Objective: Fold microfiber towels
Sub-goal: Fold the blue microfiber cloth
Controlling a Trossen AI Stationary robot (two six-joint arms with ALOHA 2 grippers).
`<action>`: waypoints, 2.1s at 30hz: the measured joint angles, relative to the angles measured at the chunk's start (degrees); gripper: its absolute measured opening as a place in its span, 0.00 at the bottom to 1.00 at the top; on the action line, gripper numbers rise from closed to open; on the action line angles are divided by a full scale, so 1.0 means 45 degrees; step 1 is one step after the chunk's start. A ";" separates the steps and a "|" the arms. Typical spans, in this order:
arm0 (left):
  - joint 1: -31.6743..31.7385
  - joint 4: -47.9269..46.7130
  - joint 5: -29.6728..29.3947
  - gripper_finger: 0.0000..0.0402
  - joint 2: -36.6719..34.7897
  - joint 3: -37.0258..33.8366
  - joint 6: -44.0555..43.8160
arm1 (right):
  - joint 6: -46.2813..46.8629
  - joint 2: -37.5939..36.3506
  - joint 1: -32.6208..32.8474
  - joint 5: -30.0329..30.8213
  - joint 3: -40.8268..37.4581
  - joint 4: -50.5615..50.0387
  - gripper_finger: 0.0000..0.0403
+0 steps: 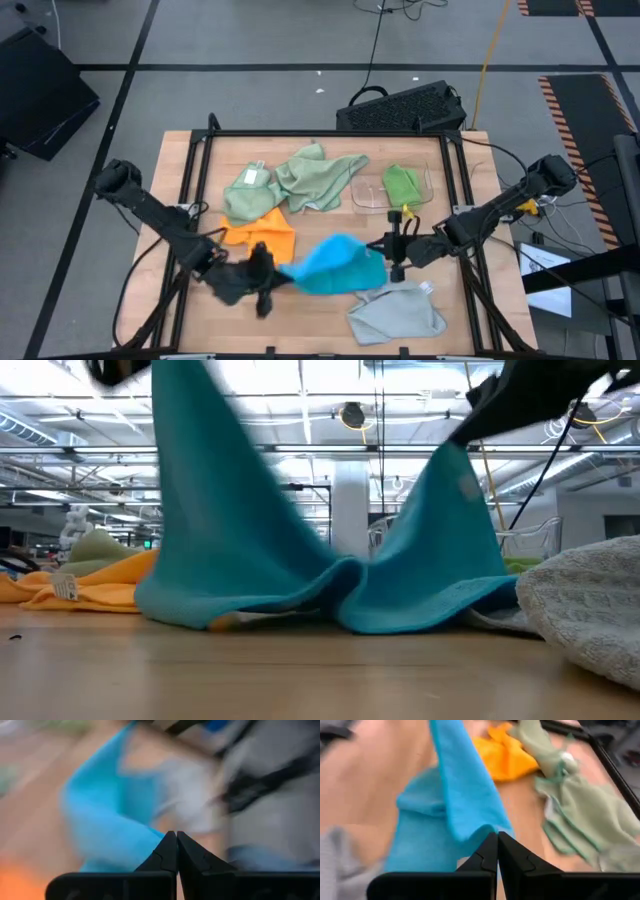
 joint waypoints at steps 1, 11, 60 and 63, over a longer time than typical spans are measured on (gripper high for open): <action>-0.0296 0.1223 -0.0260 0.01 0.0000 0.0069 0.0643 | -0.0149 -0.0005 0.0060 -0.0218 0.0184 0.0042 0.00; 0.1594 0.0065 -0.4491 0.01 -0.0034 0.0988 0.3945 | -0.1665 -0.0019 -0.1407 -0.0457 0.0647 -0.0545 0.00; 0.2172 -0.7859 -0.2331 0.03 -0.1214 -0.2087 0.0622 | -0.1429 0.0189 -0.3667 -0.0208 -0.0983 0.1231 0.01; 0.1995 -0.7723 -0.1885 0.03 -0.1214 -0.2087 0.0592 | -0.1040 0.0194 -0.3639 -0.0569 -0.1136 0.1235 0.02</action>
